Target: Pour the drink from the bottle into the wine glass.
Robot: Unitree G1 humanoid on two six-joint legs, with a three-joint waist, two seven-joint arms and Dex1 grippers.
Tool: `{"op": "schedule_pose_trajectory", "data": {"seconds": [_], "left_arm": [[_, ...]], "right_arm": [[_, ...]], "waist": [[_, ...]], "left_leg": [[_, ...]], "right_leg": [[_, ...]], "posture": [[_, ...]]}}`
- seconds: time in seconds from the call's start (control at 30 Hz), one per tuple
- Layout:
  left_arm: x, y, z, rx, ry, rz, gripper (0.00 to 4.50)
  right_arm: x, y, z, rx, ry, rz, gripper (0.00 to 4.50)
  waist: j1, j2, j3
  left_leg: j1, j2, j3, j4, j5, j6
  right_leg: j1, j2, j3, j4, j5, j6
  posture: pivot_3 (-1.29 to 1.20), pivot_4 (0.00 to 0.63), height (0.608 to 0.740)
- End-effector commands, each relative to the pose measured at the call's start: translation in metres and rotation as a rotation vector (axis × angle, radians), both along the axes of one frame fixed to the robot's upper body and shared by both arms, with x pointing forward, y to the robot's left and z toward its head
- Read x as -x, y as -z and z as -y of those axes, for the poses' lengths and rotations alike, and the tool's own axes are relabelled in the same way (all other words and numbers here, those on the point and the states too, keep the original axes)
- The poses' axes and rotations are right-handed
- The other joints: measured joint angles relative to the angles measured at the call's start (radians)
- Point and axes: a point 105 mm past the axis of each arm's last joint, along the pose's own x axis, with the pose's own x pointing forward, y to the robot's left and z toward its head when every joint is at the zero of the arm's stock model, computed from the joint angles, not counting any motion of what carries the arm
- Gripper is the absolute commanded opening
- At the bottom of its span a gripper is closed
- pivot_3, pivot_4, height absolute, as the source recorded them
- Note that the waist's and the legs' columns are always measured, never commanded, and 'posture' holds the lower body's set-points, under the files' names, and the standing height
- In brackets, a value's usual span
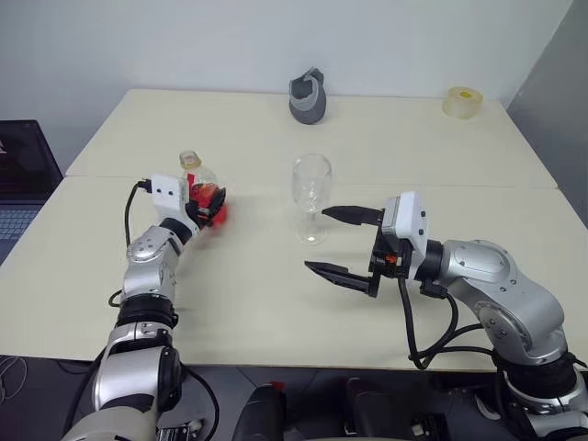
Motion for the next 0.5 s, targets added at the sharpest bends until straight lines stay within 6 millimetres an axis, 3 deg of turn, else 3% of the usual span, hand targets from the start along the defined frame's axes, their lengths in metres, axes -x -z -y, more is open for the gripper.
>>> {"op": "schedule_pose_trajectory", "data": {"seconds": [0.03, 0.17, 0.3, 0.5], "left_arm": [[0.005, -0.023, 0.003, 0.000, 0.018, 0.087, 1.72], [0.010, -0.036, 0.020, -0.037, 0.063, 0.120, 1.07], [0.003, -0.080, 0.060, -0.204, 0.152, 0.243, 1.01], [-0.002, -0.120, 0.091, -0.468, 0.224, 0.390, 0.97]], "right_arm": [[0.005, -0.013, -0.001, -0.027, -0.006, 0.054, 4.50], [0.003, -0.016, 0.002, -0.054, 0.027, 0.047, 4.50], [-0.007, -0.025, 0.007, -0.103, 0.095, 0.056, 4.50], [-0.021, -0.036, 0.007, -0.176, 0.210, 0.067, 4.50]], "waist": [[-0.002, 0.000, 0.000], [0.000, 0.000, 0.000], [0.007, -0.001, 0.001], [0.005, -0.001, 0.001]], "left_leg": [[0.000, 0.000, 0.000, 0.000, 0.000, 0.000], [0.000, 0.000, 0.000, 0.000, 0.000, 0.000], [0.000, 0.000, 0.000, 0.001, 0.000, 0.000], [-0.001, -0.001, 0.000, 0.001, 0.000, 0.000]], "right_leg": [[0.000, 0.000, 0.000, 0.000, 0.000, 0.000], [0.000, 0.000, 0.000, 0.000, 0.000, 0.000], [0.000, 0.000, 0.000, 0.000, 0.000, 0.000], [0.000, 0.000, 0.000, 0.000, 0.000, 0.000]], "posture": [[0.00, 0.150, 0.740], [0.00, 0.150, 0.740], [0.00, 0.150, 0.740], [0.00, 0.150, 0.740]]}}
